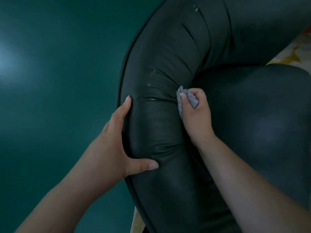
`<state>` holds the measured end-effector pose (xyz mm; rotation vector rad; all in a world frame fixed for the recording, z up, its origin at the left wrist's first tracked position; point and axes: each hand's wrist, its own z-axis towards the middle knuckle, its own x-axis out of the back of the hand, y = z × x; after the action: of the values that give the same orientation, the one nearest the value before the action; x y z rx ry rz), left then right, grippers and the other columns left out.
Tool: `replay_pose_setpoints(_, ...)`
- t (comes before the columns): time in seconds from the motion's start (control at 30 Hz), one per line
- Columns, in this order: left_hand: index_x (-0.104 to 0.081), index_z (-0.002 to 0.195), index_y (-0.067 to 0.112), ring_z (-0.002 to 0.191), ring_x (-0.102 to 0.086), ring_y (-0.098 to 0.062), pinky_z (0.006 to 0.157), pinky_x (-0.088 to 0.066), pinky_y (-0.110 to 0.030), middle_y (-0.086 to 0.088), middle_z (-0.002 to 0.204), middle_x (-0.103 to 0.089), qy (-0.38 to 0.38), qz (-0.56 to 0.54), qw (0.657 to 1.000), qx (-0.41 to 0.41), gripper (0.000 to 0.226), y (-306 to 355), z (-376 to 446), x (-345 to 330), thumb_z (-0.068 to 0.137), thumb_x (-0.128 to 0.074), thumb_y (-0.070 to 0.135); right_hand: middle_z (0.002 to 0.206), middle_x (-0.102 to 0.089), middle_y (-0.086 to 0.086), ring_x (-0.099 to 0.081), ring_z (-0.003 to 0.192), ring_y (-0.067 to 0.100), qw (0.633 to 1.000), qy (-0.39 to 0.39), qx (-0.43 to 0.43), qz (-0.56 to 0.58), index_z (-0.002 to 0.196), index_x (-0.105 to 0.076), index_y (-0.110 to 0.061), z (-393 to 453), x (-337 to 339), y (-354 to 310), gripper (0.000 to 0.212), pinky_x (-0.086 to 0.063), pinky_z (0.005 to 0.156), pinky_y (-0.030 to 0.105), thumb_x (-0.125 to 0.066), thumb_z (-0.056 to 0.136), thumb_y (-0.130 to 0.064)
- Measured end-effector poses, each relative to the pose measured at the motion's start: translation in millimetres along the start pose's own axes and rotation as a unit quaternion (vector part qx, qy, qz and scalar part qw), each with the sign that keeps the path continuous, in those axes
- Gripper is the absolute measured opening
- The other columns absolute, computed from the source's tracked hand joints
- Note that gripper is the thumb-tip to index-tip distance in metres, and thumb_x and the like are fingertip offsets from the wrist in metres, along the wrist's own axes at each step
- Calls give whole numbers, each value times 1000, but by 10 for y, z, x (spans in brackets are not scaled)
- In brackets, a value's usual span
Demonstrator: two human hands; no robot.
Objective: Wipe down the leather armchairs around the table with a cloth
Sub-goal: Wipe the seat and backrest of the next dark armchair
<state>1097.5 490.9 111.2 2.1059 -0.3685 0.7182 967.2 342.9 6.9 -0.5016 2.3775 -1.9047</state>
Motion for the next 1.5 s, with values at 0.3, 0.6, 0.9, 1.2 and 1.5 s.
replay_pose_setpoints(0.3, 2, 142, 55, 130, -42, -3, 101, -44, -40, 20, 149, -30, 43, 12, 998, -39, 118, 14, 25, -56, 46, -65, 76, 100, -47, 2, -48, 94, 19, 925, -73, 309, -208, 89, -64, -21, -114, -454, -856, 36, -45, 80, 39, -75, 69, -50)
replay_pose_setpoints(0.6, 8, 139, 61, 127, -29, 14, 95, -34, -22, 35, 142, -18, 67, -29, 997, -33, 125, -26, 45, -141, 46, -75, 67, 102, -48, 2, -51, 92, -3, 986, -35, 122, -107, 87, -58, -31, -49, 137, -263, 16, -38, 81, 7, -71, 83, -22)
replay_pose_setpoints(0.9, 9, 135, 67, 129, -35, 8, 96, -41, -27, 33, 146, -19, 63, -34, 997, -19, 120, -7, 37, -131, 42, -68, 73, 99, -45, -2, -44, 101, 16, 939, -150, 252, -180, 92, -74, -27, -169, -99, -547, 14, -37, 92, 21, -73, 79, -32)
replay_pose_setpoints(1.2, 6, 137, 65, 128, -40, 4, 102, -44, -36, 28, 149, -24, 59, -33, 998, -13, 121, 5, 42, -115, 42, -69, 73, 95, -42, -5, -47, 98, 19, 947, -112, 212, -212, 91, -73, -31, -39, 151, -318, 10, -46, 87, 32, -71, 81, -33)
replay_pose_setpoints(1.5, 8, 137, 64, 131, -35, 7, 100, -40, -27, 28, 151, -21, 67, -24, 997, -20, 122, -11, 49, -132, 43, -68, 74, 97, -43, -2, -49, 96, 17, 958, -122, 222, -135, 88, -75, -22, -196, -53, -552, 11, -42, 87, 18, -75, 78, -26)
